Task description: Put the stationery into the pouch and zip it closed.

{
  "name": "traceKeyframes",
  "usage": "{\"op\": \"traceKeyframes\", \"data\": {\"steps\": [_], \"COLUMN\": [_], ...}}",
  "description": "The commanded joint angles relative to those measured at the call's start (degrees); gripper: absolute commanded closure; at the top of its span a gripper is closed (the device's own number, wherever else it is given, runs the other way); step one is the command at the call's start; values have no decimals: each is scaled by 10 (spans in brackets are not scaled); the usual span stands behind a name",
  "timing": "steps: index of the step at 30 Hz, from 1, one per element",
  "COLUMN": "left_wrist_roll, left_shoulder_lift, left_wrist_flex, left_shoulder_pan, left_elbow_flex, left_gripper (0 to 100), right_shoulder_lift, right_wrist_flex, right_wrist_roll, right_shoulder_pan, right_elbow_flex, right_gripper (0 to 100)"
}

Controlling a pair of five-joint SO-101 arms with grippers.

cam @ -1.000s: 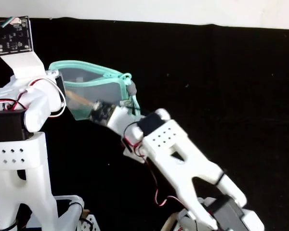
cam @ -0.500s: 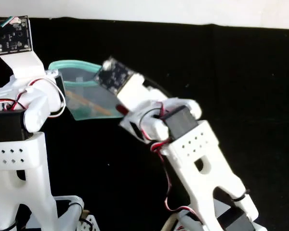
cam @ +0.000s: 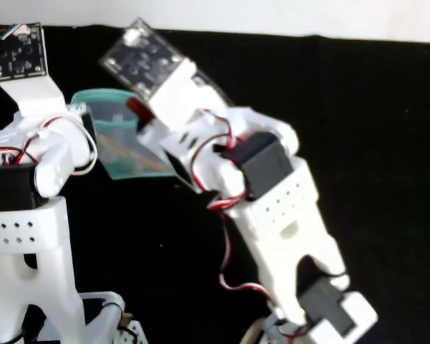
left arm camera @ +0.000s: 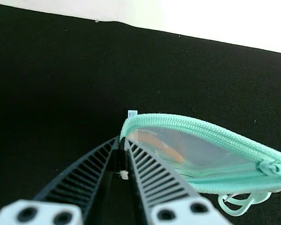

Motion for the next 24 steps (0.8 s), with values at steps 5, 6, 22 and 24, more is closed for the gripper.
{"op": "traceKeyframes", "data": {"steps": [5, 6, 22, 24], "left_wrist_roll": [-3, -3, -3, -3], "left_shoulder_lift": [27, 27, 31, 31], "left_wrist_flex": [-1, -1, -2, -2], "left_shoulder_pan": [9, 9, 9, 9], "left_elbow_flex": [3, 3, 3, 3], "left_gripper": [993, 993, 993, 993], "right_shoulder_lift": [94, 107, 277, 285], "right_wrist_flex": [33, 33, -20, -39], "right_wrist_roll": [-6, -6, -62, -62], "right_shoulder_pan": [-32, -33, -53, -54], "right_elbow_flex": [-273, -305, -613, -613], "right_gripper": [991, 991, 991, 991]}}
